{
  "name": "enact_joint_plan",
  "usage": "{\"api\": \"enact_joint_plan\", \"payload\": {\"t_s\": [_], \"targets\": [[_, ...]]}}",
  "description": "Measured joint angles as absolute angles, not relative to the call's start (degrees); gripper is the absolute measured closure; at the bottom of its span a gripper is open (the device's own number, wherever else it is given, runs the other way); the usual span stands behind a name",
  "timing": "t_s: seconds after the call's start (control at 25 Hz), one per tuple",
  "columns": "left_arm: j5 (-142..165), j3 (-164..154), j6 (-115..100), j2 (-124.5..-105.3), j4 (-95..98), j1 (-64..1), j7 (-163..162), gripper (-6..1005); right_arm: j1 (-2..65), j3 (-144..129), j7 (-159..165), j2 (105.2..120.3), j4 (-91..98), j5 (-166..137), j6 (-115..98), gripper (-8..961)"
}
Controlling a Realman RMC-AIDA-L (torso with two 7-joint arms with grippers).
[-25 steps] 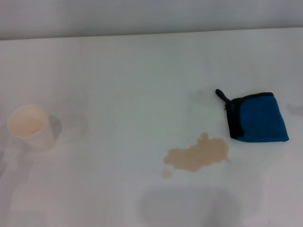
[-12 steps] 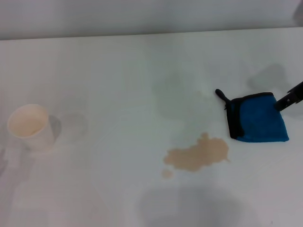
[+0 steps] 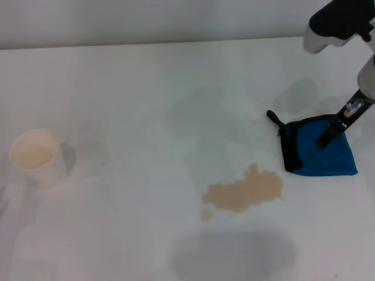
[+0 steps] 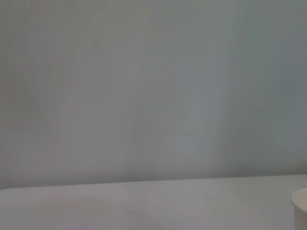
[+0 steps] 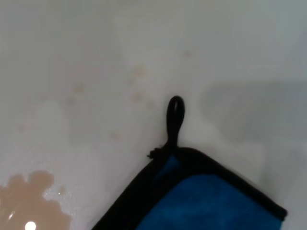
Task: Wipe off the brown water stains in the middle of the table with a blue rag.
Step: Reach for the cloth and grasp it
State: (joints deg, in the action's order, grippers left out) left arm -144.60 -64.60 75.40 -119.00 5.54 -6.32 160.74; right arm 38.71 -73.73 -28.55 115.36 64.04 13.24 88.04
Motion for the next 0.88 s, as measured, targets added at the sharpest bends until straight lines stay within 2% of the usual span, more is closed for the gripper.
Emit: {"api": "enact_joint_plan", "payload": {"t_s": [0.88], "targets": [[-144.3,-64.6,75.3,-118.91,6.3,-6.6,160.8,117,40.2,-73.8,-27.8,114.78,55.6,10.2,82.0,177]]}}
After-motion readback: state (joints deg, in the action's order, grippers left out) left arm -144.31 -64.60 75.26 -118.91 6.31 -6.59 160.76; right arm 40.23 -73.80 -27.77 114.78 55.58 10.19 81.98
